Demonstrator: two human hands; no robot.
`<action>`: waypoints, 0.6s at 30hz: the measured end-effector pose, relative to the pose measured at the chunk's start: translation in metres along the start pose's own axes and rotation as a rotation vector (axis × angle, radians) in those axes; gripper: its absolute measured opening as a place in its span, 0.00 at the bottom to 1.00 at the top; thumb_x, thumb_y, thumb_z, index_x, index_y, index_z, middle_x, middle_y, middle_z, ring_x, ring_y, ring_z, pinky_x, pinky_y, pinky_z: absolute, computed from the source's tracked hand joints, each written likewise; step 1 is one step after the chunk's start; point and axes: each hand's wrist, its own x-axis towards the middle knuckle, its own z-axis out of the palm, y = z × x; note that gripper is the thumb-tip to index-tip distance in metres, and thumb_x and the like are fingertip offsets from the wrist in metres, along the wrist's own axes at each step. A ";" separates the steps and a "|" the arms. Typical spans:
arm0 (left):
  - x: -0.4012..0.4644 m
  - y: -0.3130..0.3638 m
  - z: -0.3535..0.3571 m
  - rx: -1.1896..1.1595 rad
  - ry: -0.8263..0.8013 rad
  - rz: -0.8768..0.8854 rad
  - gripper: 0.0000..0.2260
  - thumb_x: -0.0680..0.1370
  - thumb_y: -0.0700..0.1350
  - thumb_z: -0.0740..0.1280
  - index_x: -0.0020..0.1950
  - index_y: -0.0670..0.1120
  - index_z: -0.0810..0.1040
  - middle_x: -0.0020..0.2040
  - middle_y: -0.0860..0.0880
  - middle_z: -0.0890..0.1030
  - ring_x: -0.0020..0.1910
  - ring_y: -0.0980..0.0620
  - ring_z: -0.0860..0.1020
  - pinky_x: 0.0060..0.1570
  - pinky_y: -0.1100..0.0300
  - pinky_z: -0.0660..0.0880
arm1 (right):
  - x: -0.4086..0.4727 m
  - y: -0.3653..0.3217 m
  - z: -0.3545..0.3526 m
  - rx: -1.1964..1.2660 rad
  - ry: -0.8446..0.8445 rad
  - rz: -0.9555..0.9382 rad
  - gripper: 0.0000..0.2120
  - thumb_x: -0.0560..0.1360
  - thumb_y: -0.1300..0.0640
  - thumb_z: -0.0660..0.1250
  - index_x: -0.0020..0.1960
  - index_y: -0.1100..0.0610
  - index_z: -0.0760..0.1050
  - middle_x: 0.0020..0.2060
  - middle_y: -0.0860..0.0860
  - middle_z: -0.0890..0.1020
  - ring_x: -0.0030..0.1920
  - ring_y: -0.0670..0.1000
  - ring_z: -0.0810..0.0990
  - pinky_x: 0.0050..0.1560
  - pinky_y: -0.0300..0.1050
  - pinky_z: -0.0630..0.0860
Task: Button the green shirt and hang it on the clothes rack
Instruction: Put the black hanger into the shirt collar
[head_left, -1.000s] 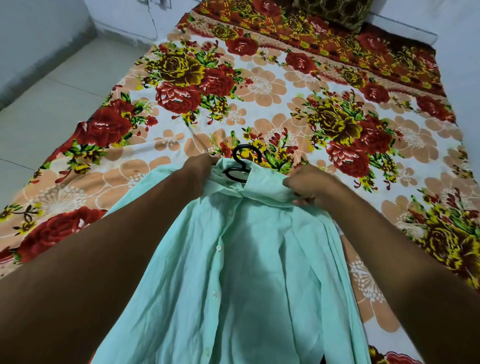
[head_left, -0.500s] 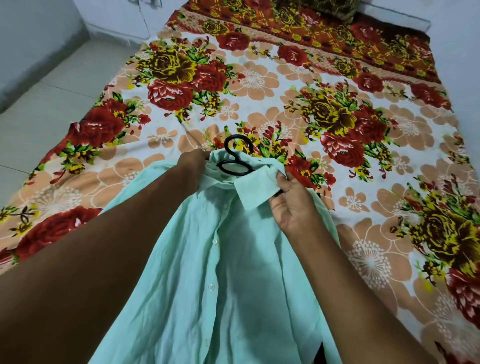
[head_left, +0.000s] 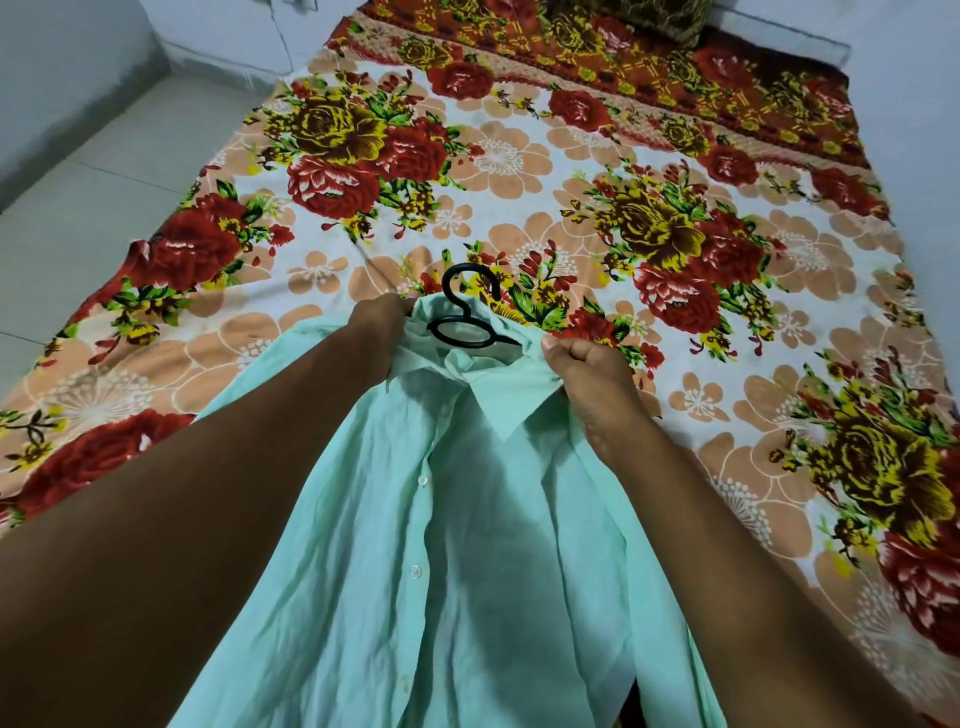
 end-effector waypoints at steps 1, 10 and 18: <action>0.002 0.000 -0.001 0.013 0.000 0.003 0.13 0.76 0.47 0.69 0.56 0.41 0.84 0.52 0.41 0.87 0.50 0.41 0.85 0.58 0.41 0.81 | 0.000 -0.001 0.000 0.095 -0.004 0.040 0.10 0.81 0.55 0.68 0.45 0.57 0.83 0.44 0.55 0.88 0.47 0.49 0.84 0.53 0.45 0.79; -0.007 0.003 0.001 0.029 -0.001 0.030 0.06 0.79 0.44 0.68 0.51 0.42 0.82 0.44 0.43 0.84 0.39 0.45 0.82 0.47 0.51 0.81 | -0.001 -0.007 0.007 0.616 -0.096 0.201 0.05 0.80 0.59 0.68 0.51 0.62 0.78 0.42 0.54 0.87 0.44 0.51 0.86 0.56 0.53 0.83; -0.001 0.003 0.004 0.030 0.014 0.033 0.06 0.80 0.43 0.67 0.46 0.42 0.81 0.47 0.43 0.84 0.42 0.43 0.82 0.54 0.48 0.82 | 0.010 -0.001 0.003 -0.024 -0.049 0.027 0.14 0.70 0.49 0.79 0.53 0.53 0.85 0.52 0.52 0.86 0.56 0.53 0.84 0.62 0.54 0.80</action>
